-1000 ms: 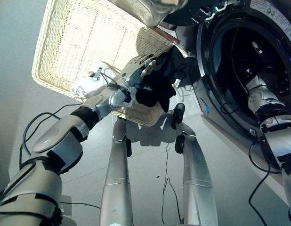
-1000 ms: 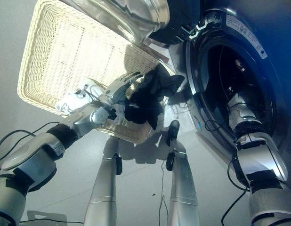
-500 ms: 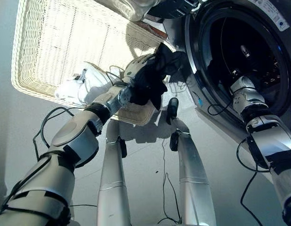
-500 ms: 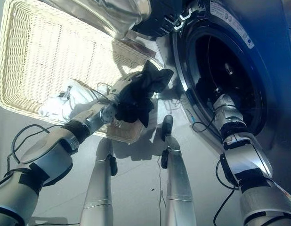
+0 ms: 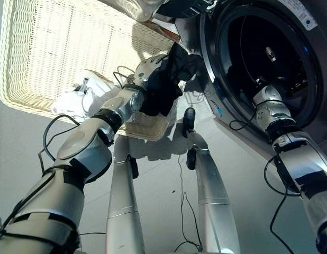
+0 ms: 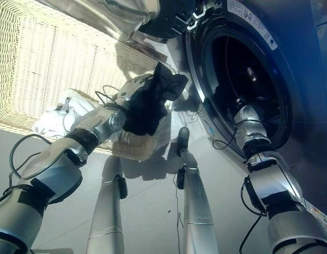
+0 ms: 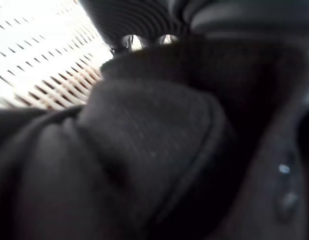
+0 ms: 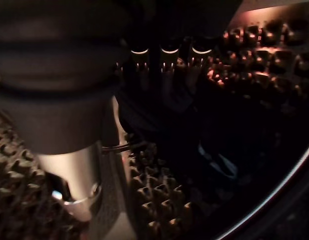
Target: Put the clothes into the washing machine.
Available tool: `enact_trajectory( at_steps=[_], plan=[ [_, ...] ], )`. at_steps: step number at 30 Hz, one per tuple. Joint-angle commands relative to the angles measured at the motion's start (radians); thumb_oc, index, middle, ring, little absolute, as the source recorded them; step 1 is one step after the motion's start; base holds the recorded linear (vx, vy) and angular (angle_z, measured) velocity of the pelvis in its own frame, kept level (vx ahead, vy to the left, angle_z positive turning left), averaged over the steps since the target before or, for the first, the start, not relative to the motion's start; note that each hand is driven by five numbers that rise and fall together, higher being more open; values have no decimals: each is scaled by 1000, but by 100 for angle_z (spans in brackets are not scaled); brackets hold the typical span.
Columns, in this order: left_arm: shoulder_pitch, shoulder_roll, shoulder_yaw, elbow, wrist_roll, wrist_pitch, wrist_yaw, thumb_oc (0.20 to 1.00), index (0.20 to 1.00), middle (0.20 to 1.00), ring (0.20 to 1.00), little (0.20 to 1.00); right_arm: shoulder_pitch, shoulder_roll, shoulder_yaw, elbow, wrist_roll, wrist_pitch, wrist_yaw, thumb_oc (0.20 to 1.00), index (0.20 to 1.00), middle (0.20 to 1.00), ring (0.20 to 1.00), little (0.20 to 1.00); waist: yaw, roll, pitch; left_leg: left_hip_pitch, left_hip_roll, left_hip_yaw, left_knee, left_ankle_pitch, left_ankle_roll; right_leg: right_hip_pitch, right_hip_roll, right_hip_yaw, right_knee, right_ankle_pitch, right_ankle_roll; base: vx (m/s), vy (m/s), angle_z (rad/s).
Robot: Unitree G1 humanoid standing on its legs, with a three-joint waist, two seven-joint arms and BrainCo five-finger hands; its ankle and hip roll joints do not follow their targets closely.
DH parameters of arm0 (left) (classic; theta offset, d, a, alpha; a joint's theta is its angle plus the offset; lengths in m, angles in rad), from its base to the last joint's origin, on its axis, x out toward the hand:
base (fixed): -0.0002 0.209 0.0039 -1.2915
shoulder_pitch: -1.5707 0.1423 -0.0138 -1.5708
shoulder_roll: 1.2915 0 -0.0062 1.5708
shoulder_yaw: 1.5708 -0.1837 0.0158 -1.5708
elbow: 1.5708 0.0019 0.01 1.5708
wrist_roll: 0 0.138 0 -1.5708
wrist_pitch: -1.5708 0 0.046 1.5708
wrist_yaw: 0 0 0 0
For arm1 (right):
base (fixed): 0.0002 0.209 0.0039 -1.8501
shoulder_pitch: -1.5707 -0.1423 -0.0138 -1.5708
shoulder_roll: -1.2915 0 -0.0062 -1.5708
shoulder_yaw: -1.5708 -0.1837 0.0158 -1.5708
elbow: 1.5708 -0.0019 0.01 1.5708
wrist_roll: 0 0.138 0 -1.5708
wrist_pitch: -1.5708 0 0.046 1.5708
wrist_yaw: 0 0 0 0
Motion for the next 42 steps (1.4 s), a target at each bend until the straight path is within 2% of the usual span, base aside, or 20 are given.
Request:
enact_trajectory(
  at_steps=[1, 6, 10, 17, 18, 20, 22, 25, 28, 32, 34, 35, 37, 42],
  plan=[
    [20, -28, 7, 129, 8, 23, -54, 200, 200, 200, 200, 200, -4, 0, 11, -29, -41, -61, -33, 1000, 1000, 1000, 1000, 1000, -4, -31, 19, 9, -50, 56, 95, -136, 32, 57, 91, -17, -153, 130, 35, 0, 0, 0],
    [37, -22, 40, 114, -57, -14, -39, 200, 200, 200, 200, 200, 16, 16, 2, -60, -47, -71, -25, 1000, 1000, 1000, 1000, 1000, 2, -24, 19, 9, -54, 52, 97, -136, 32, 59, 88, -14, -153, 129, 35, 0, 0, 0],
    [53, -14, 90, 88, -133, -72, -3, 200, 200, 200, 200, 200, 43, 32, -3, -106, -44, -86, 8, 1000, 1000, 1000, 1000, 1000, 7, -19, 19, 7, -57, 49, 99, -135, 32, 55, 86, -14, -150, 128, 34, 0, 0, 0],
    [116, 26, 229, -42, -267, -230, 91, 200, 200, 200, 200, 200, 161, 69, -53, -224, 66, -145, 151, 1000, 1000, 1000, 1000, 1000, 20, -9, 19, 10, -65, 43, 95, -135, 33, 57, 85, -17, -147, 125, 31, 1, -5, 0],
    [116, 26, 229, -42, -267, -230, 91, 200, 200, 200, 200, 200, 161, 69, -53, -224, 66, -145, 151, 1000, 1000, 1000, 1000, 1000, 20, -9, 19, 10, -65, 43, 95, -135, 33, 57, 85, -17, -147, 125, 31, 2, -42, 0],
    [168, 42, 292, -153, -269, -297, 137, 200, 200, 200, 200, 200, 240, 92, -78, -319, 94, -151, 194, 1000, 1000, 1000, 1000, 1000, 27, 0, 19, 10, -73, 39, 92, -134, 33, 54, 83, -18, -145, 124, 29, 0, -47, 0],
    [218, 46, 331, -249, -241, -325, 173, 200, 200, 200, 200, 200, 297, 109, -104, -393, 97, -148, 209, 1000, 1000, 1000, 1000, 1000, 34, 9, 19, 9, -80, 35, 90, -134, 34, 52, 79, -20, -144, 124, 29, 1, -40, 2],
    [295, 41, 370, -389, -153, -363, 260, 200, 200, 200, 200, 200, 380, 133, -140, -491, 85, -153, 237, 1000, 1000, 1000, 1000, 1000, 46, 24, 19, 6, -90, 28, 92, -133, 39, 45, 72, -23, -133, 124, 30, 1, -28, 7],
    [342, 39, 388, -499, -82, -367, 329, 200, 200, 200, 200, 200, 423, 144, -155, -564, 20, -153, 218, 1000, 1000, 1000, 1000, 1000, 57, 37, 19, 4, -95, 20, 96, -131, 43, 39, 61, -28, -120, 121, 31, -2, -24, 7],
    [375, 40, 417, -588, -46, -382, 354, 200, 200, 200, 200, 200, 451, 148, -171, -636, -18, -132, 213, 1000, 1000, 1000, 1000, 1000, 65, 46, 19, 3, -98, 15, 104, -128, 45, 36, 51, -29, -104, 118, 32, -4, -11, 9],
    [387, 37, 435, -624, -25, -397, 348, 200, 200, 200, 200, 200, 463, 147, -171, -664, -2, -110, 266, 1000, 1000, 1000, 1000, 1000, 66, 47, 19, 5, -98, 15, 103, -126, 45, 39, 47, -30, -104, 117, 32, -7, -6, 4],
    [395, 41, 441, -662, -20, -413, 338, 200, 200, 200, 200, 200, 474, 143, -165, -697, 51, -73, 364, 1000, 1000, 1000, 1000, 1000, 68, 48, 19, 7, -98, 14, 103, -122, 45, 41, 43, -32, -102, 118, 32, 0, 0, 0],
    [403, 43, 447, -693, -3, -418, 334, 200, 200, 200, 200, 200, 484, 141, -156, -722, 74, -57, 412, 1000, 1000, 1000, 1000, 1000, 70, 48, 19, 6, -98, 14, 104, -119, 45, 40, 41, -34, -100, 118, 33, 0, 0, 0],
    [424, 56, 456, -835, 40, -448, 271, 200, 200, 200, 200, 200, 537, 132, -119, -839, 183, 29, 646, 1000, 1000, 1000, 1000, 1000, 71, 42, 19, 9, -101, 10, 105, -109, 46, 42, 36, -39, -93, 121, 34, 0, -10, 2]
  ],
)
